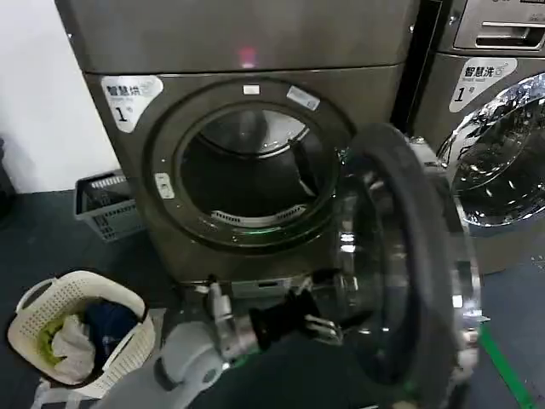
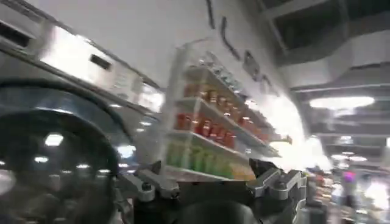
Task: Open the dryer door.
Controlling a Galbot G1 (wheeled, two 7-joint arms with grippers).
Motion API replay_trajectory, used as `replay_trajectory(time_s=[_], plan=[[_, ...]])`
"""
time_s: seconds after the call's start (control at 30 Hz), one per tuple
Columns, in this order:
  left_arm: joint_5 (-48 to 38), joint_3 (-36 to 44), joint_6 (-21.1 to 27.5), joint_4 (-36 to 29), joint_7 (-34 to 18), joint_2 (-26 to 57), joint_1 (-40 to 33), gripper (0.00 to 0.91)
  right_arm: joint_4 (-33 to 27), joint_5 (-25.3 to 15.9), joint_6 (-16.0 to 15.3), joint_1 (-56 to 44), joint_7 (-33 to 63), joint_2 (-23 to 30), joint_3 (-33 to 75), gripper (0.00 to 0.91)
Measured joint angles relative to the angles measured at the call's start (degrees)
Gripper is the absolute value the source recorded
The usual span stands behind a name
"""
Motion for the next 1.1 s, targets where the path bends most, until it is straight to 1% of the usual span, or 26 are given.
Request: replay_trajectory(time_s=[0.13,0.2,0.23,0.37,0.43,0.57,0.73,0.87,1.0,1.1], plan=[[0.12,4.33,0.0,2.38,-0.53,-1.52,-3.74,0.907,-0.9,-0.64,-0.98,-0.79,2.67,-0.45,4.04,0.907],[0.01,6.22,0.14,3.48,-0.67,-2.44,-5.63,0.907,-1.58,-0.74,-2.61,-0.97,4.18,-0.96,5.82,0.907],[0.01,6.99,0.14,3.97,-0.72,-2.91,-6.45,0.907,-1.99,-0.74,-2.94,-1.21,4.7,-1.12,6.64,0.907],[-0.1,9.72,0.17,6.7,-1.18,-4.99,-9.78,0.907,-3.1,-1.4,-3.28,-2.23,5.37,-1.75,9.57,0.907],[0.21,11.23,0.16,8.25,-1.28,-6.15,-11.4,0.907,-3.46,-1.08,-4.87,-3.04,4.69,-2.33,11.31,0.907],[0.91,14.41,0.35,11.21,-1.47,-8.92,-14.17,0.907,-3.05,1.5,-8.06,-4.23,5.0,-3.29,14.49,0.907],[1.91,17.85,-0.81,14.39,-0.96,-12.05,-16.62,0.907,-2.38,2.96,-9.69,-6.69,4.48,-4.58,19.12,0.907],[2.49,20.55,-1.96,17.69,-0.98,-14.96,-18.48,0.907,-2.63,6.46,-11.41,-8.4,6.54,-5.46,22.39,0.907],[2.96,22.51,-2.51,20.48,-1.44,-17.36,-19.79,0.907,-2.87,7.51,-12.38,-9.48,7.65,-5.58,25.06,0.907],[3.15,23.29,-2.76,22.72,-2.03,-19.31,-20.89,0.907,-2.82,8.05,-12.44,-9.83,7.91,-5.61,26.37,0.907]])
